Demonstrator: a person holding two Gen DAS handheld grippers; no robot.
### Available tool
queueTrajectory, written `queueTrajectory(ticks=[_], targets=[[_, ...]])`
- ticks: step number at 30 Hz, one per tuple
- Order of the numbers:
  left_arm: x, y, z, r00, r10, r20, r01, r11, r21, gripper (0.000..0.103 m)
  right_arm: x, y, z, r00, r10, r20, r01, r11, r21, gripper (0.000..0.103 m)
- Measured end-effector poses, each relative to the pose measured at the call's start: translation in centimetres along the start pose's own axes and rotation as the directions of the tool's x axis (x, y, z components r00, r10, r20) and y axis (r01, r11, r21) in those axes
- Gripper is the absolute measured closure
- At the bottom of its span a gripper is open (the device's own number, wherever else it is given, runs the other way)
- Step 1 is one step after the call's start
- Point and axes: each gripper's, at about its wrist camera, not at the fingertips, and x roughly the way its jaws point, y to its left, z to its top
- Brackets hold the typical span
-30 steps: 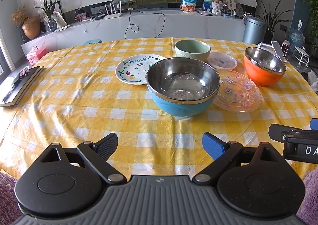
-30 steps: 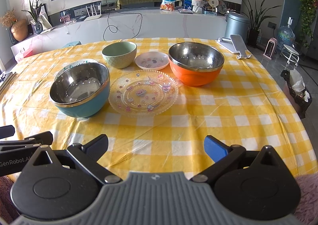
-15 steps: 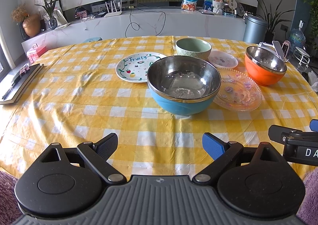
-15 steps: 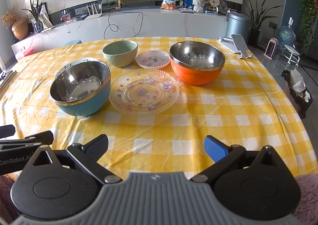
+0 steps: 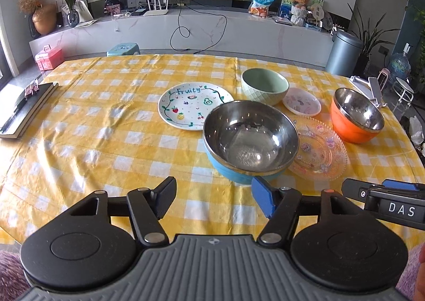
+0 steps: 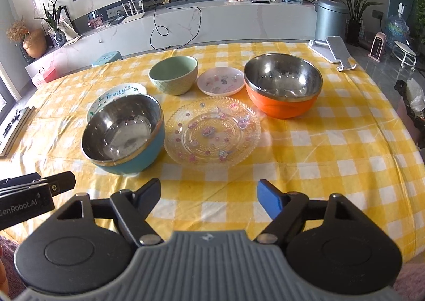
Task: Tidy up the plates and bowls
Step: 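Reach both grippers to the blue steel bowl rim and close them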
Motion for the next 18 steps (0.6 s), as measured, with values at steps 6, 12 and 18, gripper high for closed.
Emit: queueTrajectory(ticks=[6, 12, 18], targets=[[2.0, 1.0, 4.1, 0.999, -0.001, -0.047, -0.001, 0.999, -0.044, 0.048, 1.4, 3.0, 4.1, 0.997, 0.071, -0.005, -0.071, 0.997, -0.016, 0.047], [5.8, 2.4, 6.0, 0.993, 0.016, -0.115, -0.026, 0.996, -0.086, 0.064, 4.6, 4.0, 6.5, 0.996, 0.076, -0.043, -0.075, 0.997, 0.02, 0.074], [8.4, 3.0, 5.3, 0.987, -0.047, -0.155, 0.028, 0.992, -0.123, 0.072, 7.3, 3.2, 6.7, 0.988, 0.115, -0.099, -0.105, 0.99, 0.095, 0.087]])
